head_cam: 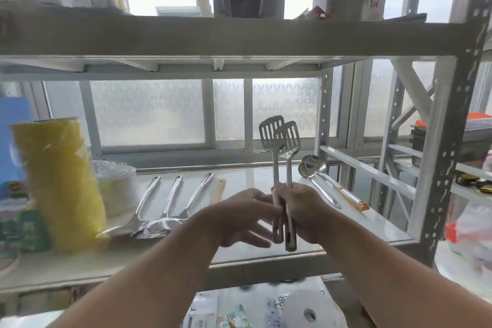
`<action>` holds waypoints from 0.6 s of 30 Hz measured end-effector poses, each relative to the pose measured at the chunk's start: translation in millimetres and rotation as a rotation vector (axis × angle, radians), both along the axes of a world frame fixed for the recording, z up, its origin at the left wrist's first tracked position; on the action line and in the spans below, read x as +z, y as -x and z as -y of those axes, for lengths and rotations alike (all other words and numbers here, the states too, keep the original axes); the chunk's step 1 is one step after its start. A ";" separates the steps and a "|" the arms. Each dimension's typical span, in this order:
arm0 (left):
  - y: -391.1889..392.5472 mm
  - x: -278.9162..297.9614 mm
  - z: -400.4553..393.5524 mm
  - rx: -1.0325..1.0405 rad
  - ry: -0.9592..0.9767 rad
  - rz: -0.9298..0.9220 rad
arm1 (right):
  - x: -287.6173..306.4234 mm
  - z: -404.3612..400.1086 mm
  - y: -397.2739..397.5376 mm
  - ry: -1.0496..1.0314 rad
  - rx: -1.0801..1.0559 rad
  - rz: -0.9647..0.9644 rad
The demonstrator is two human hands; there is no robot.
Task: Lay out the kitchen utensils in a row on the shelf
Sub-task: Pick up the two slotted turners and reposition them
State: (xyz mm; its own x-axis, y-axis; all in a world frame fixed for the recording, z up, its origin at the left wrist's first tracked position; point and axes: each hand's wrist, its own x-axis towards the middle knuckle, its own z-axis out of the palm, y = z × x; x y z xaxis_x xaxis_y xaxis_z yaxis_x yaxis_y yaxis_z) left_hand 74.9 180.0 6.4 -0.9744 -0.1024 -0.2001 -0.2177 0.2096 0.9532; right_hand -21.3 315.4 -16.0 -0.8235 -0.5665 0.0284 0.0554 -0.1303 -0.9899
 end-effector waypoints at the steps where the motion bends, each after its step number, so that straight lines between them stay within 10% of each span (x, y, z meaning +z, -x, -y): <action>1: 4.5 -12.9 -6.4 0.002 -0.091 -0.013 | -4.7 2.1 5.7 -0.063 -0.020 -0.006; 4: 20.6 -38.6 -15.5 0.096 -0.222 -0.029 | -21.4 8.7 19.7 -0.312 -0.112 -0.083; 9: 38.9 -48.6 -24.1 0.329 0.132 -0.143 | -20.5 14.2 39.4 -0.847 -0.323 -0.492; 15: 42.3 -46.7 -26.6 0.278 0.925 -0.142 | -23.4 -1.1 51.5 -0.953 -0.287 -0.644; 18: 28.0 -54.5 -16.3 0.258 0.985 -0.229 | -30.3 -28.2 39.0 -0.816 -0.288 -0.676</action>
